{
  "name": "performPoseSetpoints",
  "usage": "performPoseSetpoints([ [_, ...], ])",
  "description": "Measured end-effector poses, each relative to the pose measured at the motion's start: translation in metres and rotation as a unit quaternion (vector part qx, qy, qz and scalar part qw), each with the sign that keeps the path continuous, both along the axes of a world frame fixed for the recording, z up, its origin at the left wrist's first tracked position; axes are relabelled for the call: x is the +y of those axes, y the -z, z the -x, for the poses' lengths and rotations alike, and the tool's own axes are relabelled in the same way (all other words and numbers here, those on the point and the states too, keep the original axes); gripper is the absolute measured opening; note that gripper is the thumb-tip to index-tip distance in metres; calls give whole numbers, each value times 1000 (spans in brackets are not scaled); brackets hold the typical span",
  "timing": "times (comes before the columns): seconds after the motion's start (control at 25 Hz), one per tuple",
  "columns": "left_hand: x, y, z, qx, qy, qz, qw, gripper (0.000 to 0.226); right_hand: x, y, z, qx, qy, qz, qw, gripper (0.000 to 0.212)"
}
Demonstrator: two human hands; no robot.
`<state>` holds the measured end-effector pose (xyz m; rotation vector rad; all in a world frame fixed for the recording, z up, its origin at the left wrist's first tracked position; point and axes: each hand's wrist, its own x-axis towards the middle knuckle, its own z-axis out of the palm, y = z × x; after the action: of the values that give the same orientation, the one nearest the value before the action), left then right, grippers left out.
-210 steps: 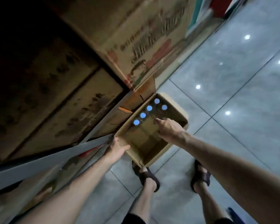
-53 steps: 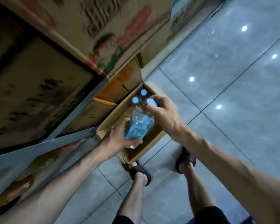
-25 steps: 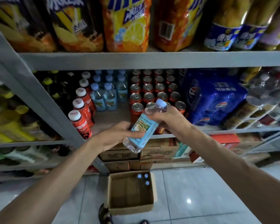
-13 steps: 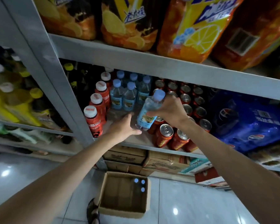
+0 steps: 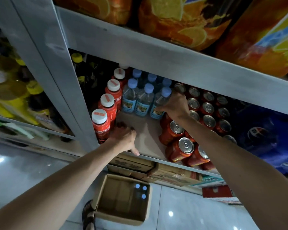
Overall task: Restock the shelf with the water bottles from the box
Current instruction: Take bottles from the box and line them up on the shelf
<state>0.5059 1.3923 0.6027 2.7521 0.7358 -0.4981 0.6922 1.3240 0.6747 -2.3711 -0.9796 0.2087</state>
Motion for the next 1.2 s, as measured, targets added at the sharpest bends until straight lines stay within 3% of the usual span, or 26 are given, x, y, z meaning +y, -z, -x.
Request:
performPoseSetpoints([
  [0.36,4,8,0,-19,-4,-14,1000,82,-2,14,6,-58,-5,-73,996,77],
  [0.76,5,6,0,-13,-8,-12,1000,85,-7,19,4,-39,-11,-114,993,78],
  [1.2,2,5,0,-3,-8,-18,1000,89,-3,23,4,1,4,-57,998,89],
])
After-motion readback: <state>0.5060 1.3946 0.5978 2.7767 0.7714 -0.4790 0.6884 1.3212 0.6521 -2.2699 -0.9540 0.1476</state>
